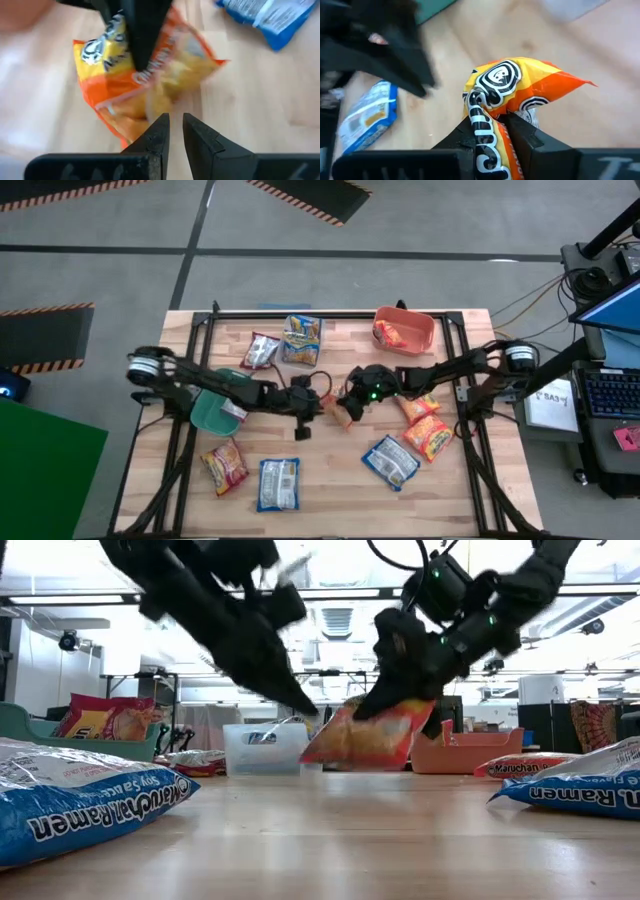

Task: Sort Maruchan noodles
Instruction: Put the orange noodle pack into the orange bin

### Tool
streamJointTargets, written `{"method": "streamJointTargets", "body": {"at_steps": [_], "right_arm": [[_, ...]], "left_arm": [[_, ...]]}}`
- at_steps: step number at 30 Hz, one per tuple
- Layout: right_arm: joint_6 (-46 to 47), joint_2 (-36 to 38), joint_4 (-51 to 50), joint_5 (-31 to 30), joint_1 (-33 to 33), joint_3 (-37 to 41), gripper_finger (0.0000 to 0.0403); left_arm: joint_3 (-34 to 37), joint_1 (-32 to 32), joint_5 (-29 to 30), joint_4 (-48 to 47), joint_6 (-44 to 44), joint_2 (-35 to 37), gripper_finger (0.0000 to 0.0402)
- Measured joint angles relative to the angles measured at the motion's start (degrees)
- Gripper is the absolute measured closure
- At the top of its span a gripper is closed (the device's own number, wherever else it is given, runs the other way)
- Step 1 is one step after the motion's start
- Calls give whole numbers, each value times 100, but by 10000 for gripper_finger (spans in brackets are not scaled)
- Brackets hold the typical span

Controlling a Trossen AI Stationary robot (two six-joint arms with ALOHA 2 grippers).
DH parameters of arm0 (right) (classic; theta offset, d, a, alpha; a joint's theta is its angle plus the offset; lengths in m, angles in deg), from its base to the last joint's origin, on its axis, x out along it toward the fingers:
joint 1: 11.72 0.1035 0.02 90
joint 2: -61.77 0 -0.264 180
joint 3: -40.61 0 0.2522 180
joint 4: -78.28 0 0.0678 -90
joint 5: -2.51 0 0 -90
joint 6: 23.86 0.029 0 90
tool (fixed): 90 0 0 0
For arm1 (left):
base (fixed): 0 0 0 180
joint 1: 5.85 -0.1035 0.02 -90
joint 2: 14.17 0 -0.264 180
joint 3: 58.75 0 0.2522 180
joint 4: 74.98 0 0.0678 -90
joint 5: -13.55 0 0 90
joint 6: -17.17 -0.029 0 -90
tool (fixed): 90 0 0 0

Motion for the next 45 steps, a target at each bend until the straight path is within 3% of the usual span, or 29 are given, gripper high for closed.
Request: {"method": "streamJointTargets", "body": {"at_steps": [6, 13, 16, 25, 30, 45], "right_arm": [[-623, 1128, -2479, -477, -426, -902, 358], [-938, 1746, -6237, -2533, -1099, -2641, 356], [-885, 1738, -7214, -3175, -1512, -3092, 356], [-458, 1590, -7527, -3141, -3162, -2901, 356], [-114, 1375, -7336, -3202, -3749, -2505, 356], [-43, 403, -6706, -3510, -4039, -2001, 355]], "left_arm": [[150, 0, 226, 21, -760, 980, 365], [227, -13, 758, 82, -1275, 1584, 365], [257, -15, 928, 86, -1332, 1651, 365], [393, -17, 1001, 39, -1319, 1644, 365], [406, -17, 1004, 2, -1312, 1644, 365], [406, -17, 1004, -57, -1306, 1631, 365]]}}
